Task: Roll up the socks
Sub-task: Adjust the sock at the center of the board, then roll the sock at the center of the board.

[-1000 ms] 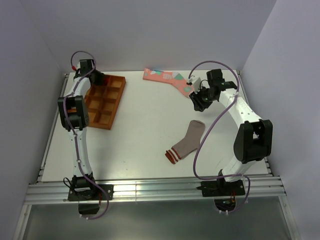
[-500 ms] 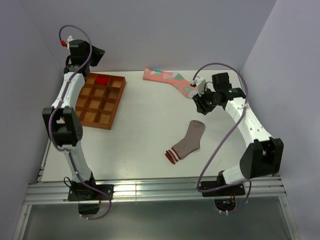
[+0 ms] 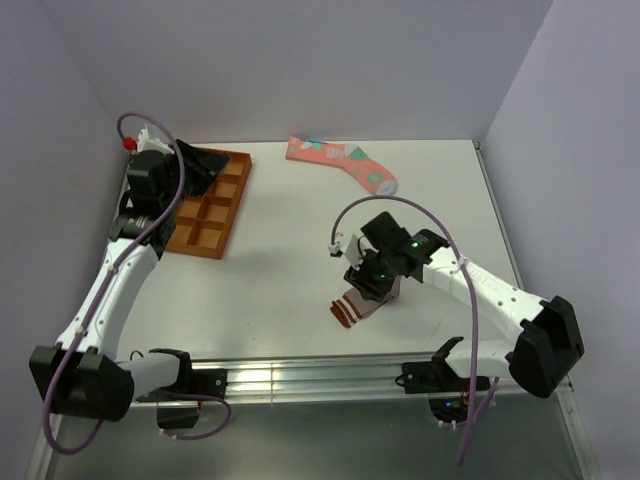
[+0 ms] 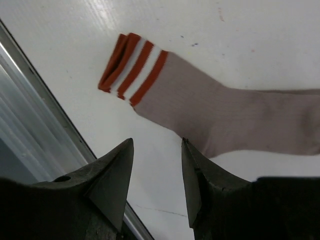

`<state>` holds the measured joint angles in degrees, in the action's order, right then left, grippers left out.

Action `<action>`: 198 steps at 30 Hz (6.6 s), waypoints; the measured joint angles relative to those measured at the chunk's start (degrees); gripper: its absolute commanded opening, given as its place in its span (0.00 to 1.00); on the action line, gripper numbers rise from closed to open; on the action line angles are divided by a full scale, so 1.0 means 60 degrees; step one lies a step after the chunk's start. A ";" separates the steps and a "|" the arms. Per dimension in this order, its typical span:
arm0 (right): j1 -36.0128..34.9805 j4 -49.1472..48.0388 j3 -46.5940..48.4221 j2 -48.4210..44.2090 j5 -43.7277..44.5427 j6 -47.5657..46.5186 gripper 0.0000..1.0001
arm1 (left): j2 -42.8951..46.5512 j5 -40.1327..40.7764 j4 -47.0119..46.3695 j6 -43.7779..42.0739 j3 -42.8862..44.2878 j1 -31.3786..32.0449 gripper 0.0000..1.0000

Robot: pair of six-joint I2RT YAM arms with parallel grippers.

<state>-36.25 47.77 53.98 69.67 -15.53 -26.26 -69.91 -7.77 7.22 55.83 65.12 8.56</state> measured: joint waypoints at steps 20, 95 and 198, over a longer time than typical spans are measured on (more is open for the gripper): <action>-0.2918 -0.1355 -0.0138 0.3042 0.0987 0.2109 0.50 | 0.2153 -0.0565 0.0288 0.0055 -0.0754 0.0153 0.46; 0.0142 0.3756 0.5533 0.9745 -0.6586 -0.1712 0.22 | 0.1111 -0.0076 -0.4175 -0.0499 -0.6958 0.3694 0.02; 0.1220 0.2597 0.4991 0.8546 -0.6065 0.0036 0.45 | -0.5104 -0.4153 -0.9843 -0.2277 -0.6637 0.5402 0.00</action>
<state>-28.93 63.35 83.92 120.95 -51.92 -26.04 -100.53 -32.69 -51.83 42.17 25.30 40.97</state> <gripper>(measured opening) 0.447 0.093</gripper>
